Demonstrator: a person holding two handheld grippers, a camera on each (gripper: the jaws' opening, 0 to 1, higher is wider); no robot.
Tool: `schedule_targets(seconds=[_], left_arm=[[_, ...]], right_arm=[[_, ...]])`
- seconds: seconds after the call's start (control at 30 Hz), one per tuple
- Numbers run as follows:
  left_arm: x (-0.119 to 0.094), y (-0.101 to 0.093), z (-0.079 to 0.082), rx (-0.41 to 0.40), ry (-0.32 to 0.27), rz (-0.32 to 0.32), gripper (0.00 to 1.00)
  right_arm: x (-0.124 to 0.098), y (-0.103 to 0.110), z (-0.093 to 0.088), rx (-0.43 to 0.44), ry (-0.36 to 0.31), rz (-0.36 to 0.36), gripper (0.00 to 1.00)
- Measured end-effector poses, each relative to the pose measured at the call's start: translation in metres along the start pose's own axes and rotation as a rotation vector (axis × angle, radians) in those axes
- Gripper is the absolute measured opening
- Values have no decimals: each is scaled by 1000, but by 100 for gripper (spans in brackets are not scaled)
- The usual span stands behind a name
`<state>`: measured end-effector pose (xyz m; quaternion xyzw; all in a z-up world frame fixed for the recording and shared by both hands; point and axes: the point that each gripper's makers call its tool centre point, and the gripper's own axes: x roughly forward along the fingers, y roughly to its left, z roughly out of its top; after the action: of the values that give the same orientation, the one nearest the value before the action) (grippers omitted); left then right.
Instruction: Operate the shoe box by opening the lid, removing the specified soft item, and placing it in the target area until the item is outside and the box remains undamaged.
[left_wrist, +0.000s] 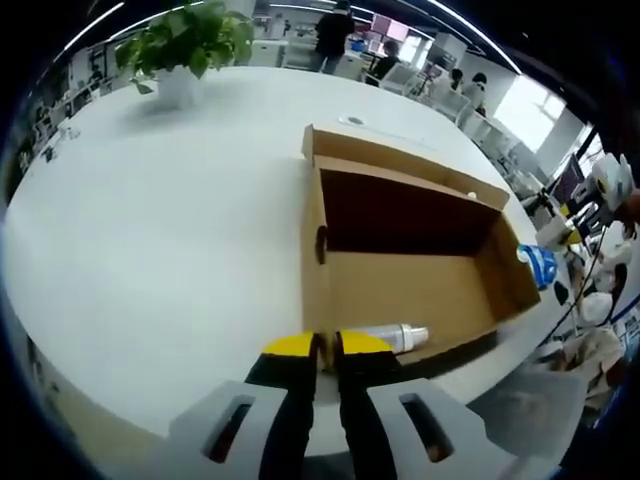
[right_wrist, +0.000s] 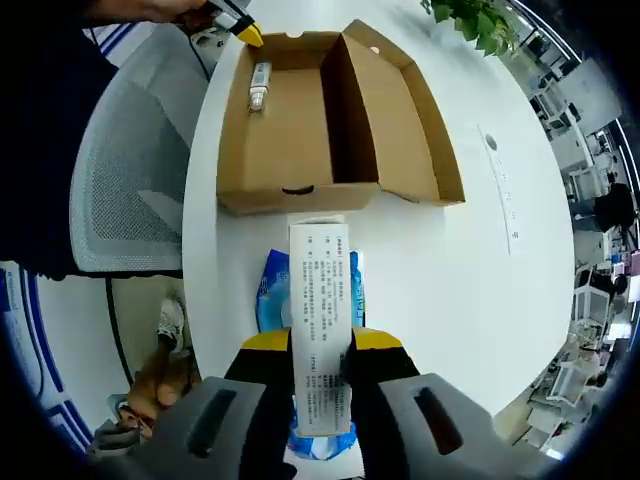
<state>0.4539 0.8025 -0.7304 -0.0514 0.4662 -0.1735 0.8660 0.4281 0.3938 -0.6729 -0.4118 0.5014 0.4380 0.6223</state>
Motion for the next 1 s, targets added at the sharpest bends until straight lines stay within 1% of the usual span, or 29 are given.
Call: schedule_targets(seconds=[0.03,0.07,0.1,0.13,0.2,0.43,0.57,0.6,0.7,0.87,1.0], left_arm=[[0,0,0,2,0,2,4],[0,0,0,2,2,2,4],[0,0,0,3,3,3,4],[0,0,0,4,3,4,4],[0,0,0,1,3,4,4],[1,0,0,12,9,15,4],[1,0,0,13,7,19,4],[1,0,0,13,8,20,3],[1,0,0,17,11,25,3],[0,0,0,30,12,31,3],[1,1,0,30,15,30,3]], right_arm=[[0,0,-3,9,5,1,17],[0,-1,-15,2,24,-2,17],[0,-2,-18,2,29,-4,17],[0,-3,-26,5,38,-4,17],[-2,-3,-35,14,46,-4,17],[-4,-8,-84,48,96,-11,17],[-5,-8,-106,53,119,-8,17],[-5,-8,-109,51,122,-8,17],[-6,-8,-123,51,138,-2,17],[-10,-10,-136,63,148,-5,17],[-8,-11,-149,66,163,-6,17]])
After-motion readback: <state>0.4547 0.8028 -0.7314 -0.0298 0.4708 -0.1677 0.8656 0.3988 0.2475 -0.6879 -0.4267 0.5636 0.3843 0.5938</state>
